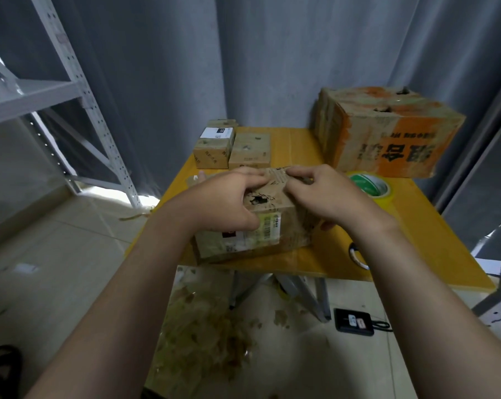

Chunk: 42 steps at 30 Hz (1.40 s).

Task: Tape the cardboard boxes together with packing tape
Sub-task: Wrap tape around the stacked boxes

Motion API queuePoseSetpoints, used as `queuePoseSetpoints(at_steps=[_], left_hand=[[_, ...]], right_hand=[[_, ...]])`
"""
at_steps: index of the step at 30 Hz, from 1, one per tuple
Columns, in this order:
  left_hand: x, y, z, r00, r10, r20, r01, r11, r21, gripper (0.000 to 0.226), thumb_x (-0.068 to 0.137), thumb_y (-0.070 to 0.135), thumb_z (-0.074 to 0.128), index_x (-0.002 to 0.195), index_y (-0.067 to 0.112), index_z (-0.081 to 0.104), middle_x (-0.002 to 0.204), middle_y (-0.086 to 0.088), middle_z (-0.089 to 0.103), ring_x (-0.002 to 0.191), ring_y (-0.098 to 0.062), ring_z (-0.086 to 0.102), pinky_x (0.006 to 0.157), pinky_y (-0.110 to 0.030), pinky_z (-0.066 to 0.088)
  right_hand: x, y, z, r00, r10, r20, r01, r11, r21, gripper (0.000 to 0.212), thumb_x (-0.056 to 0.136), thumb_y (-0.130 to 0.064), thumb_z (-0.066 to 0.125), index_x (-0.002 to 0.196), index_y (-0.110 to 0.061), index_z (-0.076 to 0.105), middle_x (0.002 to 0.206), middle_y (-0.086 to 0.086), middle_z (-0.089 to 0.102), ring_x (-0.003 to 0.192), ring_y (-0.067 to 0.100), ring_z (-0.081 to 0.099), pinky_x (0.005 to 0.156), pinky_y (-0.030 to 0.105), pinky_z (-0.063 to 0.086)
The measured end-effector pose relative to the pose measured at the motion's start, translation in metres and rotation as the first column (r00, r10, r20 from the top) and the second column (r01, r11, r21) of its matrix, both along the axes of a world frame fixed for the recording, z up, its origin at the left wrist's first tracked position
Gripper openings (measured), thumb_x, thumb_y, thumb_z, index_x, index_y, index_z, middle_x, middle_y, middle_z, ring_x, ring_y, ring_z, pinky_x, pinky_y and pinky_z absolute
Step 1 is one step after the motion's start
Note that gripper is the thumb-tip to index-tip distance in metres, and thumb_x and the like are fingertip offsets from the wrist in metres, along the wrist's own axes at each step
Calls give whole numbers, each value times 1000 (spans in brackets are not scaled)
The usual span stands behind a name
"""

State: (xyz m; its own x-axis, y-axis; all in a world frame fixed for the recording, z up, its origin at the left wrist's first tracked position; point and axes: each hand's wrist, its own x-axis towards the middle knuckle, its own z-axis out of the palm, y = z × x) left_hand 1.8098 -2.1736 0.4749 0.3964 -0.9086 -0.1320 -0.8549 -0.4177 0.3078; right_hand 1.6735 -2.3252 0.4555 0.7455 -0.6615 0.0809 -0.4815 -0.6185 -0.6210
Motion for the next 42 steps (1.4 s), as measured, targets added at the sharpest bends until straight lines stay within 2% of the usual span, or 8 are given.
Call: queuePoseSetpoints(at_steps=[8,13,20,25,27,31,35,42], left_hand=[[5,1,-5,999,-9,47,11,999,-49,94,81,36,73,162,41,27,168,27,20,156,-10,20,123,-68,1],[11,2,-6,999,-25,37,27,998,-58,89,82,32,74,159,44,31,166,24,27,156,-11,20,125,-64,5],[5,-4,2,999,40,25,-38,994,-99,79,84,17,75,149,45,42,159,16,43,149,-19,38,125,-56,14],[-7,-2,-2,997,83,9,-82,994,-70,113,83,9,66,161,46,-7,163,24,33,153,-20,30,124,-67,2],[-13,-2,-5,995,99,15,-97,992,-83,121,82,7,65,157,50,-20,163,21,35,152,-21,32,124,-68,2],[-25,-3,-7,992,125,13,-120,976,-179,106,87,14,69,164,38,1,168,5,28,157,-23,21,126,-64,-1],[-40,1,4,994,77,-81,-108,856,-506,62,90,25,74,147,30,52,139,13,56,129,-9,48,109,-35,45],[-65,33,33,884,-122,-451,-330,520,-788,15,88,23,83,101,27,80,96,10,80,93,-6,73,82,-28,56]], right_hand=[[-2,-5,-6,998,6,58,-6,1000,-11,50,100,-54,53,148,-40,54,144,-3,62,120,24,64,85,39,57],[-21,-26,-9,969,-91,228,85,996,36,35,107,-39,48,138,-29,61,114,-1,72,101,24,68,87,48,58],[-51,-55,-35,904,-288,-315,239,953,-185,38,101,-27,54,139,-24,54,150,13,43,141,43,19,111,57,23],[-52,-63,-39,907,-342,-243,291,930,-224,30,98,-2,48,109,-14,73,87,9,50,132,41,27,95,49,27],[-55,-56,-37,913,-332,-239,293,938,-184,26,98,1,45,93,-11,68,83,7,43,135,43,29,94,48,32],[-60,-46,-17,931,-355,-86,343,930,-133,20,103,-9,49,92,-7,66,102,10,55,133,45,37,93,46,36],[-58,-16,41,924,-210,319,213,977,25,26,106,-24,56,121,-13,74,127,8,71,124,32,59,109,45,45],[-48,79,80,851,46,524,-151,976,160,29,101,-17,64,129,-10,65,98,-2,68,86,18,71,80,46,63]])
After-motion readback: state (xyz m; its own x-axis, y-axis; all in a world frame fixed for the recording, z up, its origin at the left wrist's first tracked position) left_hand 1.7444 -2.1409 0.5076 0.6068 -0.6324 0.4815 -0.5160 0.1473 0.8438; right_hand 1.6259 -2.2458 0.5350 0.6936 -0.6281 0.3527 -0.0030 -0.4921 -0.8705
